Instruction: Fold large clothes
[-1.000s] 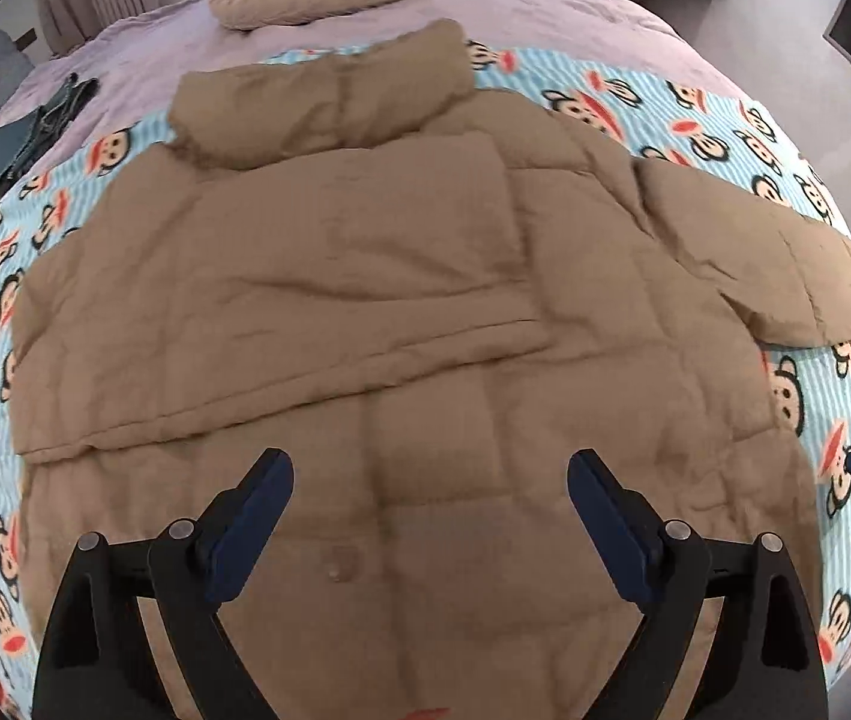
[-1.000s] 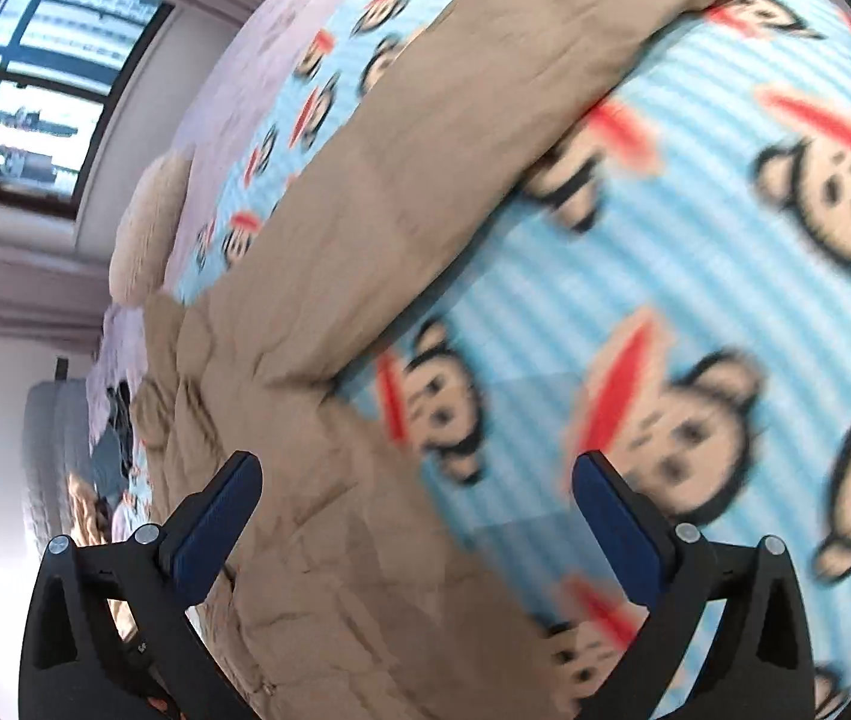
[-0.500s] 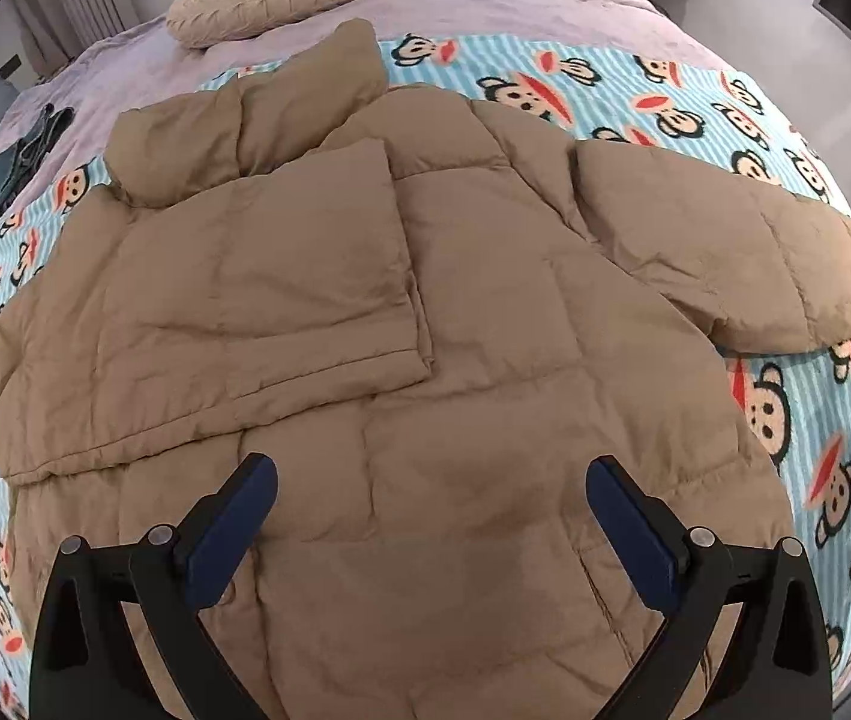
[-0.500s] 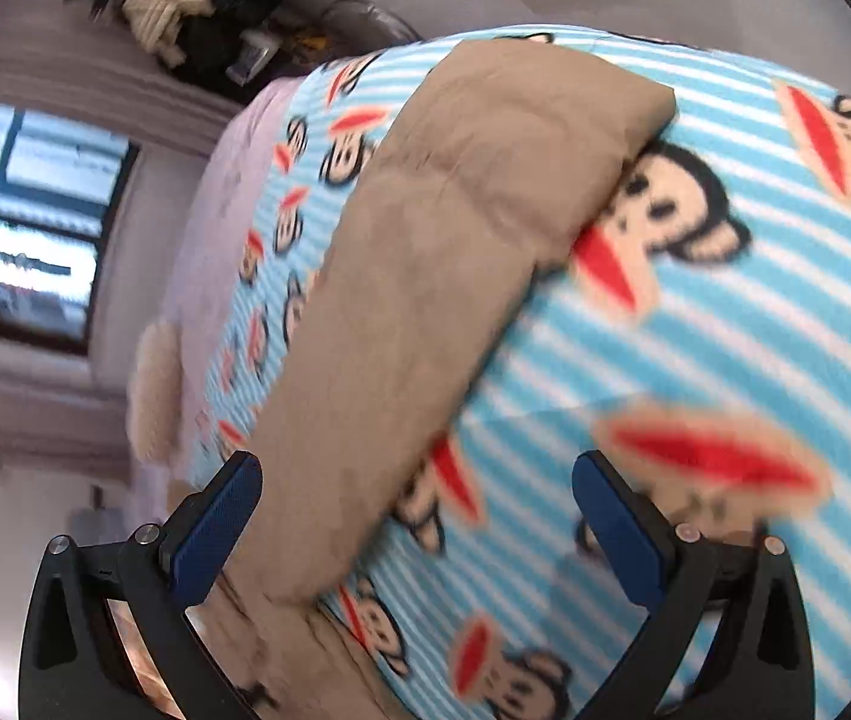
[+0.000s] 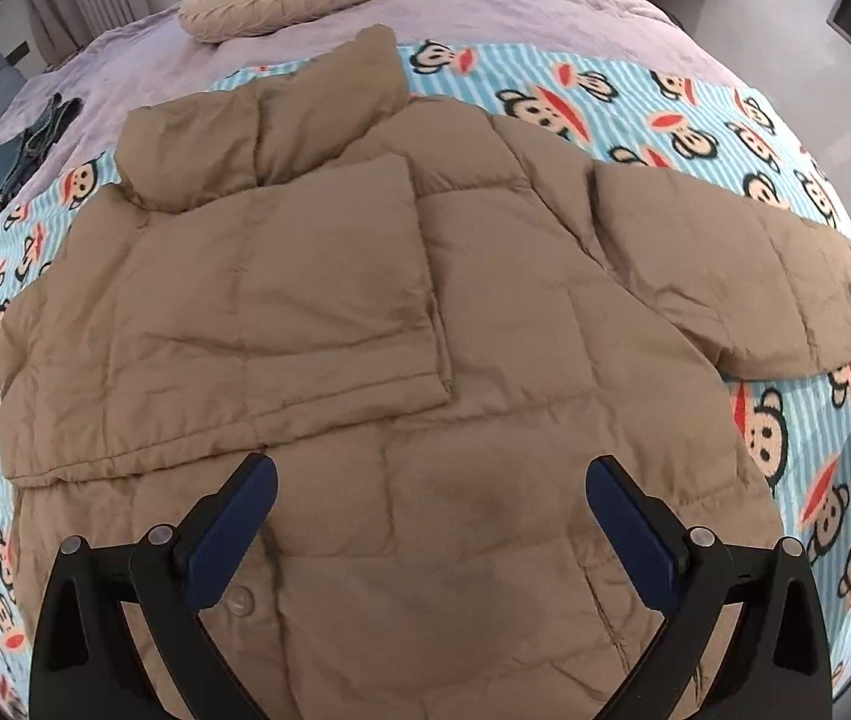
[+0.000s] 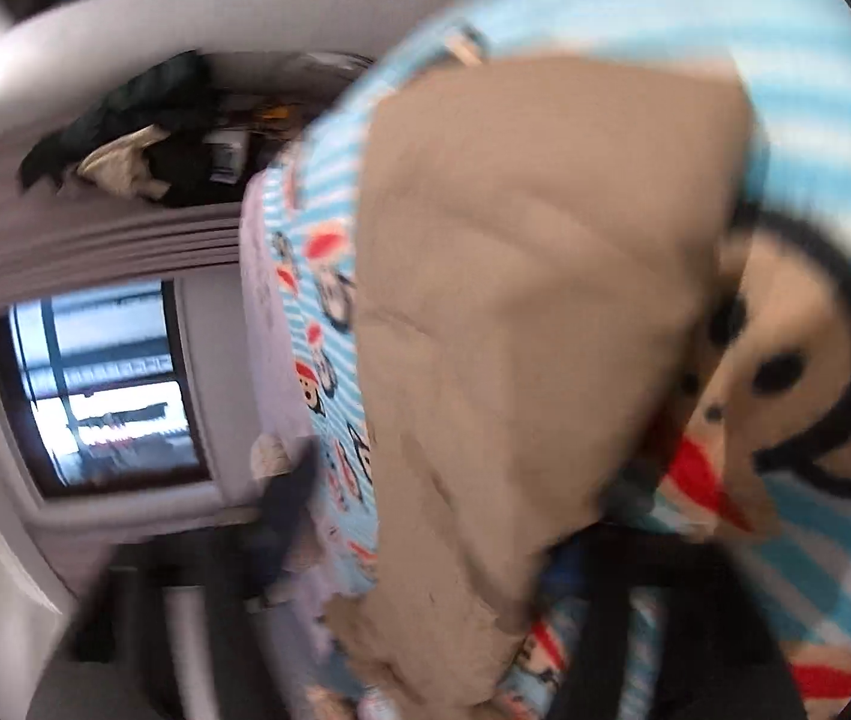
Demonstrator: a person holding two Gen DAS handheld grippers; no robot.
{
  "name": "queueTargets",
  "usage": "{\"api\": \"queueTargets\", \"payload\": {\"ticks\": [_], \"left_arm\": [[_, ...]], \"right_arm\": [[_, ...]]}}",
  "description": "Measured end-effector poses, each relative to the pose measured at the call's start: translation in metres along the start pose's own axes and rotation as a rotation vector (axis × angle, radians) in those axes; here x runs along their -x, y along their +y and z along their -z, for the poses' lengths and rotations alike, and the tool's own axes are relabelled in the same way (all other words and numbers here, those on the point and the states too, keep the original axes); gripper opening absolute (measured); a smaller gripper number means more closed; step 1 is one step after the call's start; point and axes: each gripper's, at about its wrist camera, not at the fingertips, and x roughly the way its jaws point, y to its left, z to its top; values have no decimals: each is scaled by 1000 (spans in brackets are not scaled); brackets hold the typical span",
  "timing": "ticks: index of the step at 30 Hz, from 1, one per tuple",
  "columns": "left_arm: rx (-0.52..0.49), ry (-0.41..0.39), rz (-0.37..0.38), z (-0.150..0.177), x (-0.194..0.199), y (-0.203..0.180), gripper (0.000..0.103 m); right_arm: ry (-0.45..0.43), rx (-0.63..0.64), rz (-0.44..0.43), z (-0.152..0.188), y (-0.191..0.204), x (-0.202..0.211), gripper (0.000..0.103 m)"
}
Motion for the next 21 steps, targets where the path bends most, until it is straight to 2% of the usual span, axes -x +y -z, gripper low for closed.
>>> {"api": "queueTargets", "payload": {"ticks": [1,2,5,9,14,21], "left_arm": [[9,-2,-2,-2,1,4,103],[16,-6,-8,-3,3,9,103],[17,-19,-56,-6,7,20,103],[-5,-27,-163,-9,10,38,103],[44,-34,-157,-9,13,70,103],[118,-66,-135,6,22,130,103]], "right_arm": [[11,-21,-22,1,-3,-4,15],[10,-23,-37,3,-2,-8,10],[33,46,-85,13,16,-16,8],[112,220,-140,44,63,-32,8],[233,410,-162,108,122,-62,8],[388,747,-87,251,187,-132,8]]}}
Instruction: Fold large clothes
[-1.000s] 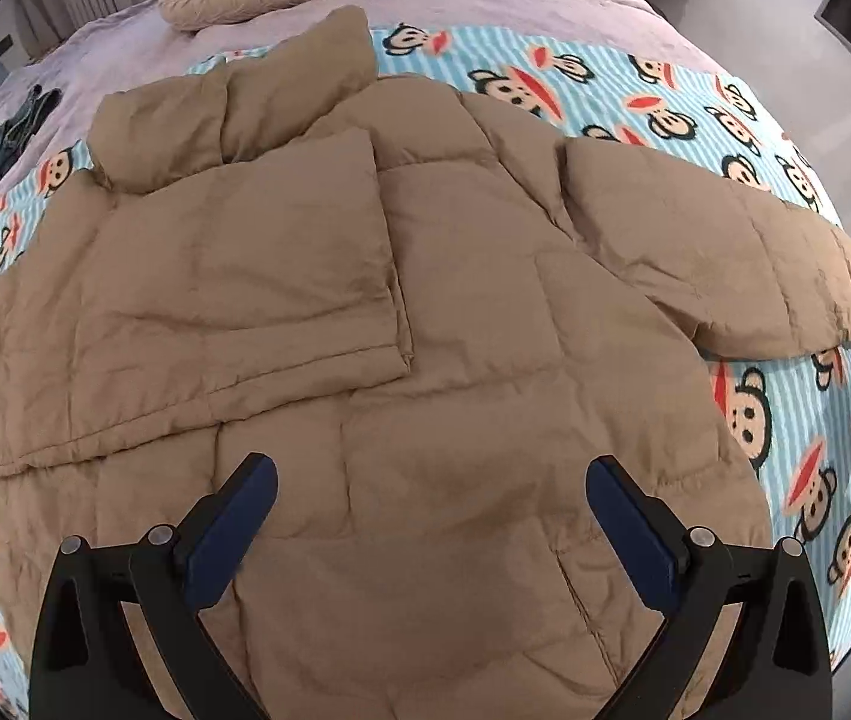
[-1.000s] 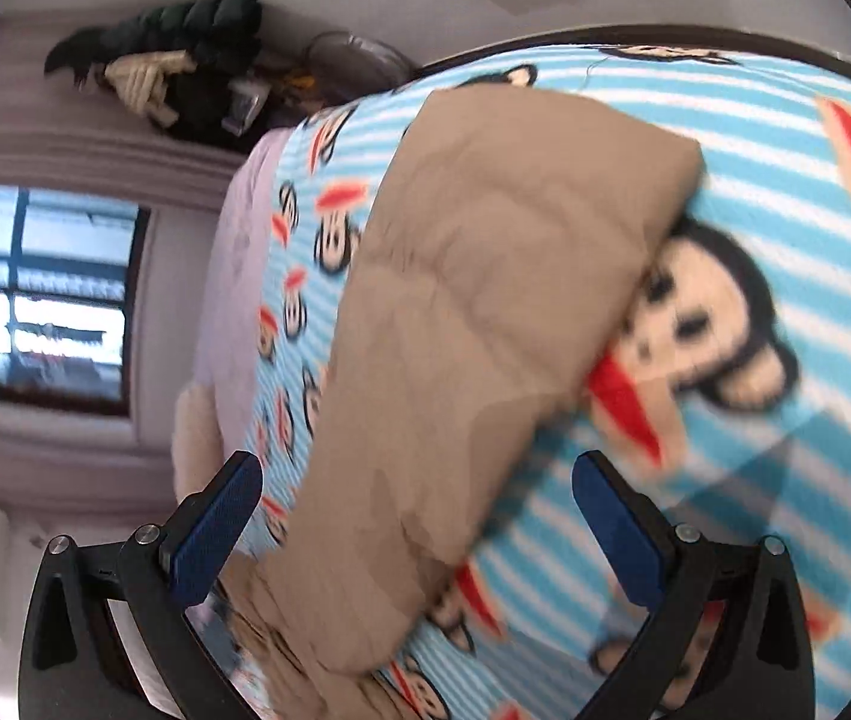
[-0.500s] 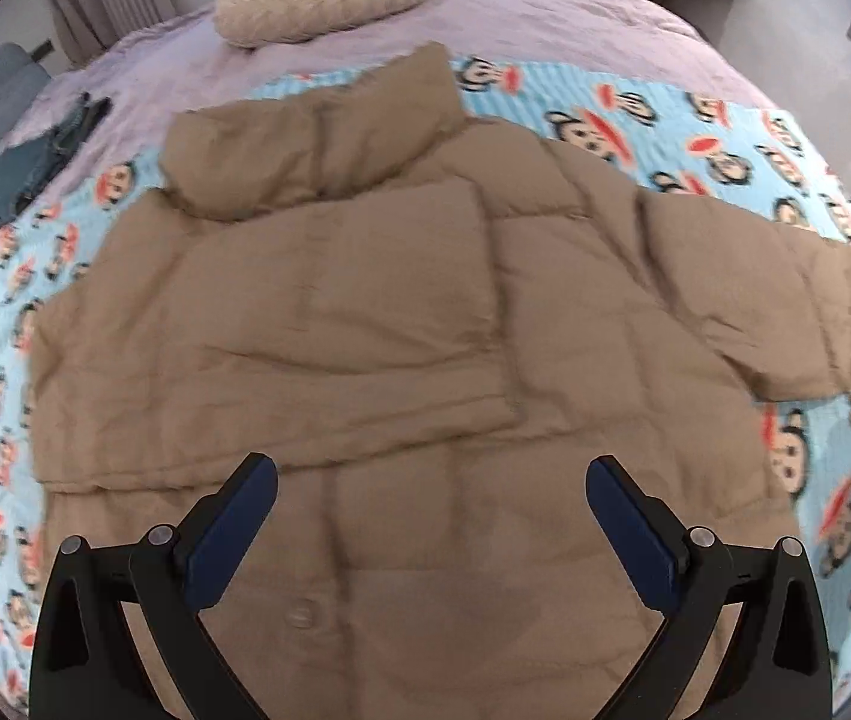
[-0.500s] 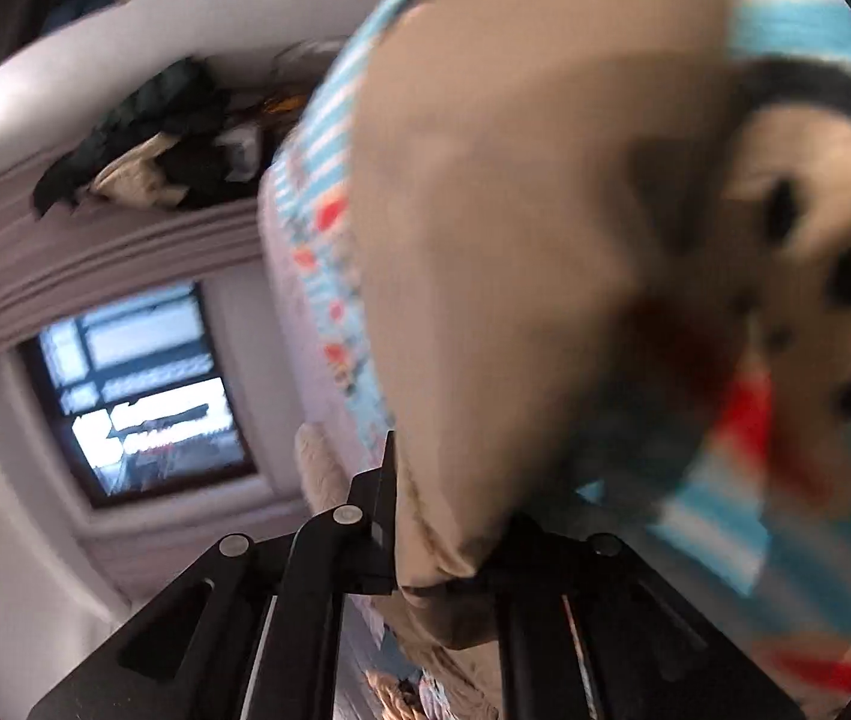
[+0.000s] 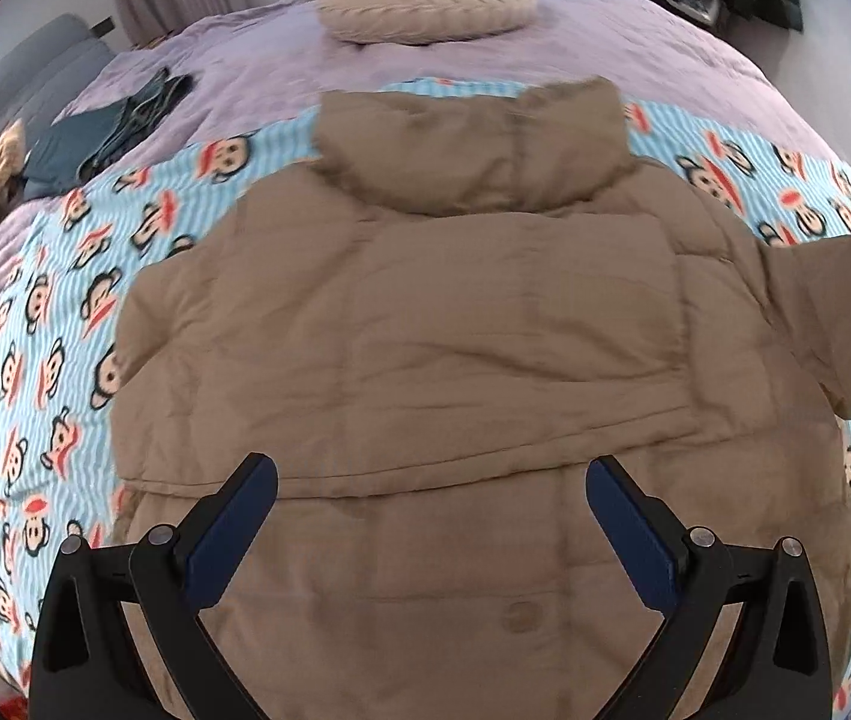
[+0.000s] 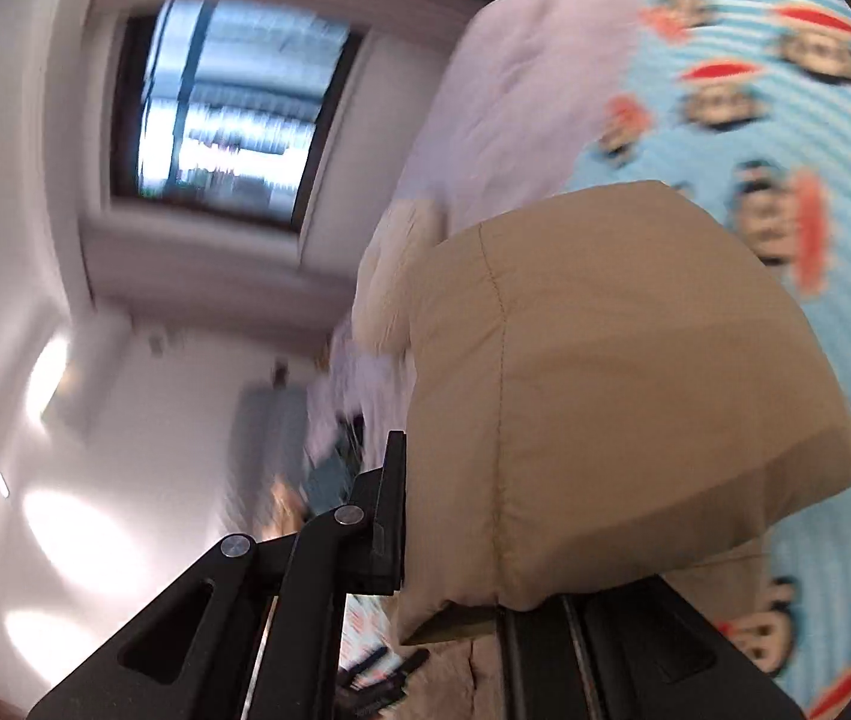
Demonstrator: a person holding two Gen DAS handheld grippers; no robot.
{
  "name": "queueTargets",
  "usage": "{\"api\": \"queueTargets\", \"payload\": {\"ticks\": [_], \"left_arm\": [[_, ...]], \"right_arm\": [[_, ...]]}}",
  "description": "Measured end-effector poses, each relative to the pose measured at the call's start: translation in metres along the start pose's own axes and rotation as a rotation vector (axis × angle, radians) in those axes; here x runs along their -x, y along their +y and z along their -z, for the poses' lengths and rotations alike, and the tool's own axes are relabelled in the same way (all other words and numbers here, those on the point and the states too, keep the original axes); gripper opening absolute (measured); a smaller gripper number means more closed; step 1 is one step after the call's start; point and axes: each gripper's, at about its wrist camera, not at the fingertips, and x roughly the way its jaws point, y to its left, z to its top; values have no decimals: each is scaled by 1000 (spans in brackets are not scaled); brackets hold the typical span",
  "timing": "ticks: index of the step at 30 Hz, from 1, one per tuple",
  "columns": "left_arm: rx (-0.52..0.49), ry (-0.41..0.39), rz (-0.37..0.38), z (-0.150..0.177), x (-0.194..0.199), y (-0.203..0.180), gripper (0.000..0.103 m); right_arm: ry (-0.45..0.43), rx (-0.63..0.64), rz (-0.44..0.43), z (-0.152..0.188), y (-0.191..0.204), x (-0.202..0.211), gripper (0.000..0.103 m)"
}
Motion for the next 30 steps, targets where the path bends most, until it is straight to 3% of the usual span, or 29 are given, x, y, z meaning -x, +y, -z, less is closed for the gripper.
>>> {"api": "queueTargets", "payload": {"ticks": [4,9,14,19,21,22,25,27,30], "left_arm": [[47,-3,-12,7,-4,43,103],[105,-21,-17,9,-7,93,103],[144,-44,-2,9,-14,126,103],[176,-29,18,11,-29,141,103],[182,-23,30,11,-33,142,103],[184,-20,41,10,-36,141,103],[195,-6,111,6,-40,139,103],[208,-8,160,3,-38,138,103],[208,-28,218,-5,-35,138,103]], "right_arm": [[89,195,111,39,61,-72,8],[206,352,244,105,103,-160,8],[299,366,375,178,74,-211,8],[333,288,493,203,19,-228,12],[334,260,487,207,10,-226,20],[340,252,478,206,9,-224,29],[362,264,464,201,20,-214,70],[340,282,448,200,31,-198,71],[255,210,455,192,27,-166,71]]}}
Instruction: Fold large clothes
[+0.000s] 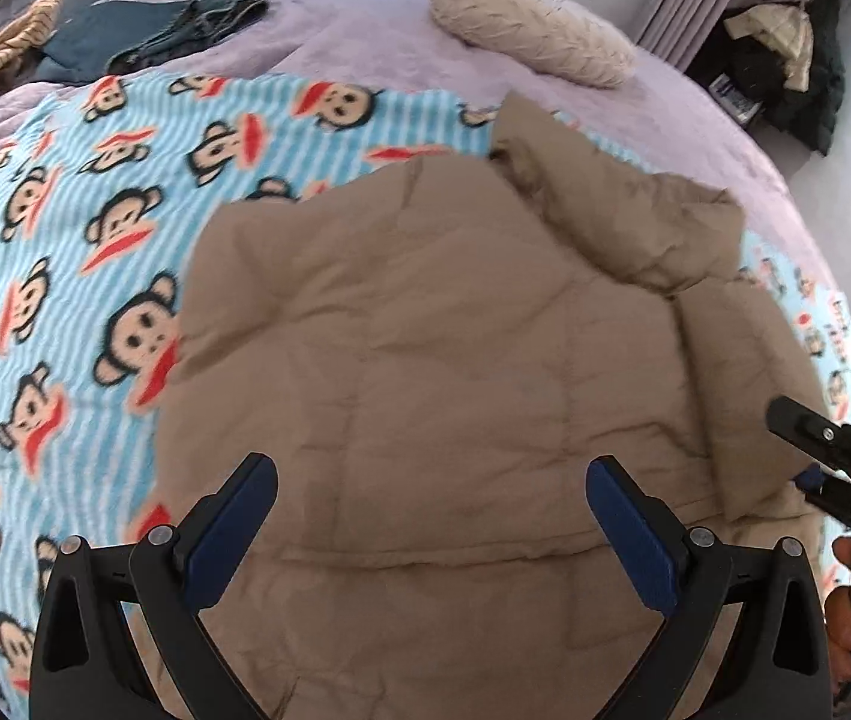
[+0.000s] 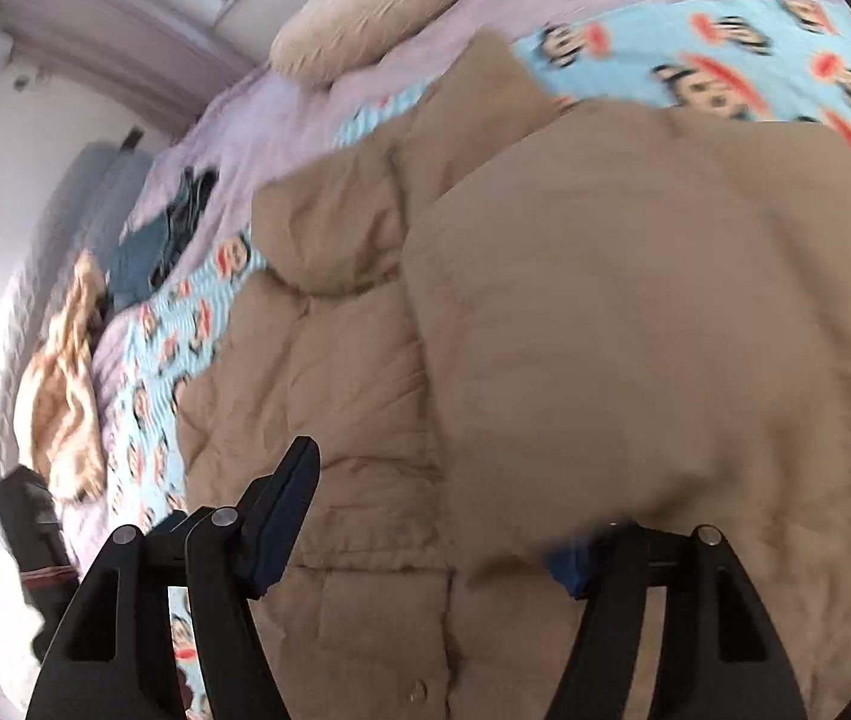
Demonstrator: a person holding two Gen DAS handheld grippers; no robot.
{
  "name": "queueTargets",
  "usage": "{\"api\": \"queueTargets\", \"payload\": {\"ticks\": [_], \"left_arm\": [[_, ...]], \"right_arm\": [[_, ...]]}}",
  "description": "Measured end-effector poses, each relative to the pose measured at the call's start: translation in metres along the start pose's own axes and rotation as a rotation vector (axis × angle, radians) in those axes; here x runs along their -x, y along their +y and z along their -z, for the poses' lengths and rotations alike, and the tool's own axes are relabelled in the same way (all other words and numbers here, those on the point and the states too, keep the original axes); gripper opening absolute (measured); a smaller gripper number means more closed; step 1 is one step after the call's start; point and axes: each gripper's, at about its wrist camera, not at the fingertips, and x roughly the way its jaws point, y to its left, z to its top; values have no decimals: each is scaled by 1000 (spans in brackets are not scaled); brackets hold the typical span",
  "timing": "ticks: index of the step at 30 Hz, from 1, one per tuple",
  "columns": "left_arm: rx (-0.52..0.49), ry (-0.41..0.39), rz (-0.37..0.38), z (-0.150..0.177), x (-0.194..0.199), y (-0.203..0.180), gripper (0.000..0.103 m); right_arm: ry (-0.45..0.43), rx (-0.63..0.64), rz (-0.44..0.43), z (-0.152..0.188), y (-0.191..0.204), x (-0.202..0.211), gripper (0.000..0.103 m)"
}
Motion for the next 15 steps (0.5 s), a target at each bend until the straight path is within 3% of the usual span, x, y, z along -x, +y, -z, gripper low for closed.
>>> {"api": "queueTargets", "payload": {"ticks": [1,2,3,4,5,9,11,13,15], "left_arm": [[0,-4,18,-3,1,0,103],[-1,-8,33,-5,2,0,99],[-3,-13,44,-7,3,0,95],[-6,-13,48,-9,4,0,89],[-6,-12,48,-10,5,0,89],[26,-25,102,-12,11,12,83],[50,-31,104,-12,13,18,83],[81,-34,115,-13,14,27,83],[116,-38,140,-13,16,34,83]], "right_arm": [[-24,-57,4,-2,-12,8,71],[-42,-96,3,-4,-21,14,62],[-68,-147,5,-7,-31,19,48],[-76,-183,9,-12,-38,20,14],[-81,-188,5,-16,-39,21,10],[-103,24,-17,-20,14,15,10],[-56,140,-30,-12,47,1,11],[15,258,9,4,75,-17,15],[82,335,46,22,90,-32,37]]}}
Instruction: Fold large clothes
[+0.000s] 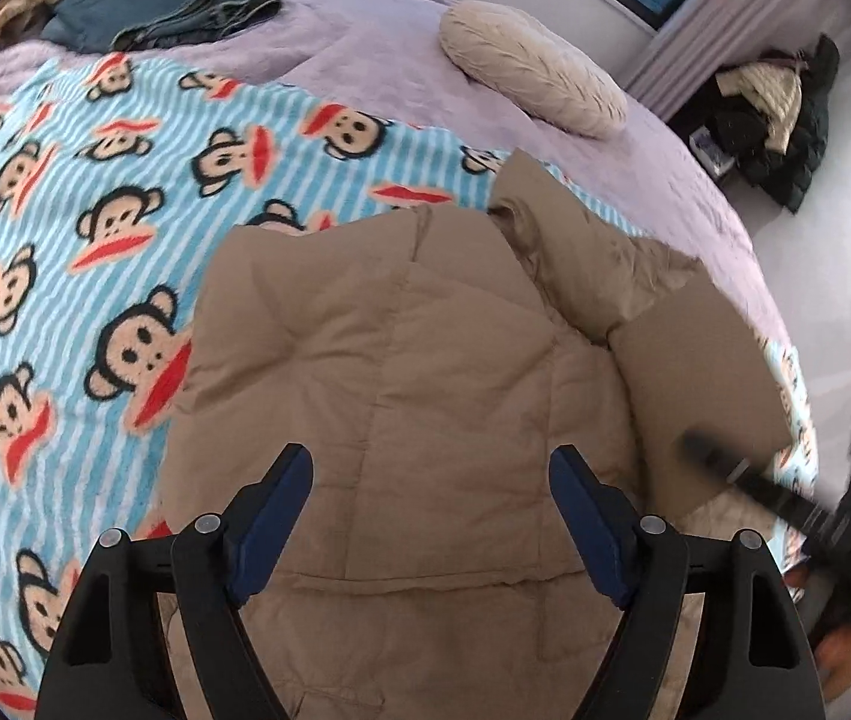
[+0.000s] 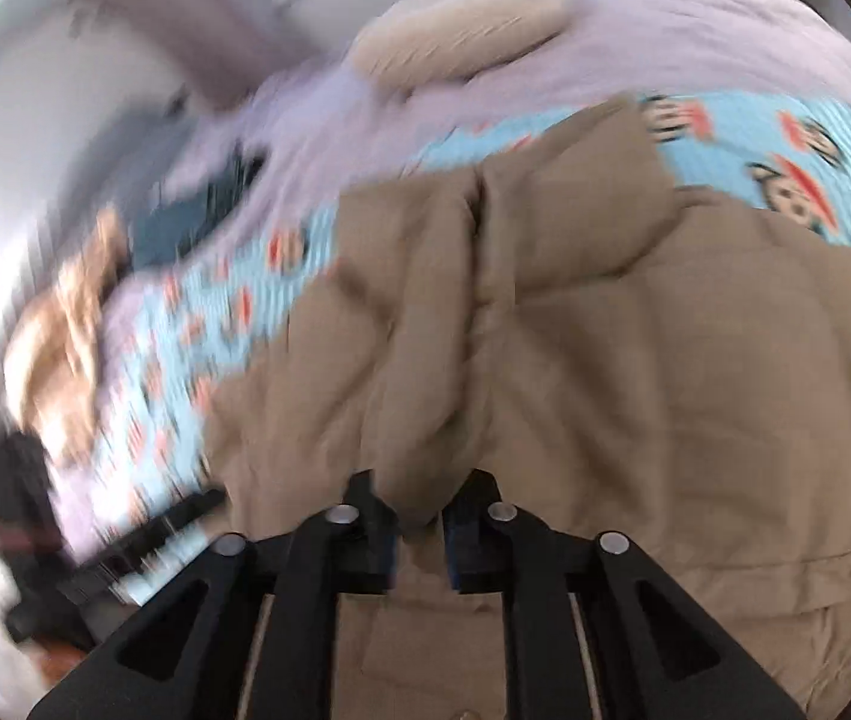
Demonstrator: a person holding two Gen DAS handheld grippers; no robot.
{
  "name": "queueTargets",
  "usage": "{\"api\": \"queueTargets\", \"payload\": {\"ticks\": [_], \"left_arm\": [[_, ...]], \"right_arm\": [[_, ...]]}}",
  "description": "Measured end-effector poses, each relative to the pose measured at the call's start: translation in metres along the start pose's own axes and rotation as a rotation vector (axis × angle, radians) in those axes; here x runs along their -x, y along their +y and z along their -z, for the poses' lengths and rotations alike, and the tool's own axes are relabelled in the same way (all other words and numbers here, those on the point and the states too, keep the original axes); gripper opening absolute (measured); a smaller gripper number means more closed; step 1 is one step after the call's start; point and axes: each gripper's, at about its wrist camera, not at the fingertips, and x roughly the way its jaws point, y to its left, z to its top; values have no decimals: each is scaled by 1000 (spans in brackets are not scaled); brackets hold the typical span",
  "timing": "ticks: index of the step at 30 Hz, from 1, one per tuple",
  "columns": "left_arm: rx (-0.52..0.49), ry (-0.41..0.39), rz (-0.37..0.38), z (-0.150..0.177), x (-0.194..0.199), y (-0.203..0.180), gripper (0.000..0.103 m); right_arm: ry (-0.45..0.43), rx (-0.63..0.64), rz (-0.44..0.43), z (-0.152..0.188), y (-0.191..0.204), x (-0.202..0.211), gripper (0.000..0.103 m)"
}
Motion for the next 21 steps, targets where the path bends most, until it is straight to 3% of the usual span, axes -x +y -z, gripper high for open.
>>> {"api": "queueTargets", "payload": {"ticks": [1,2,5,8,12,15,16,17,18,19,20,21], "left_arm": [[15,-2,18,0,2,2,83],[24,-4,33,0,2,3,83],[20,-3,81,1,3,-1,83],[1,11,134,3,-1,-11,83],[-25,59,210,5,-23,-30,83],[-28,113,213,7,-51,-41,83],[-30,124,217,7,-59,-44,73],[-41,141,222,7,-67,-50,30],[-51,167,216,9,-72,-54,13],[-54,175,200,10,-74,-58,11],[-68,149,185,13,-70,-62,11],[-86,136,181,16,-66,-64,11]], "right_arm": [[31,14,-6,8,4,-4,59],[49,14,-21,16,2,-5,71],[86,5,-37,35,-9,4,71],[97,-59,7,58,-47,25,71],[62,-306,53,87,-133,66,71],[-10,-497,51,102,-190,92,71],[-39,-531,60,104,-202,99,71],[-59,-547,70,103,-211,104,67],[-82,-560,84,101,-219,108,58],[-90,-561,112,97,-226,110,26],[-87,-555,136,94,-227,108,10],[-94,-546,153,90,-230,106,10]]}}
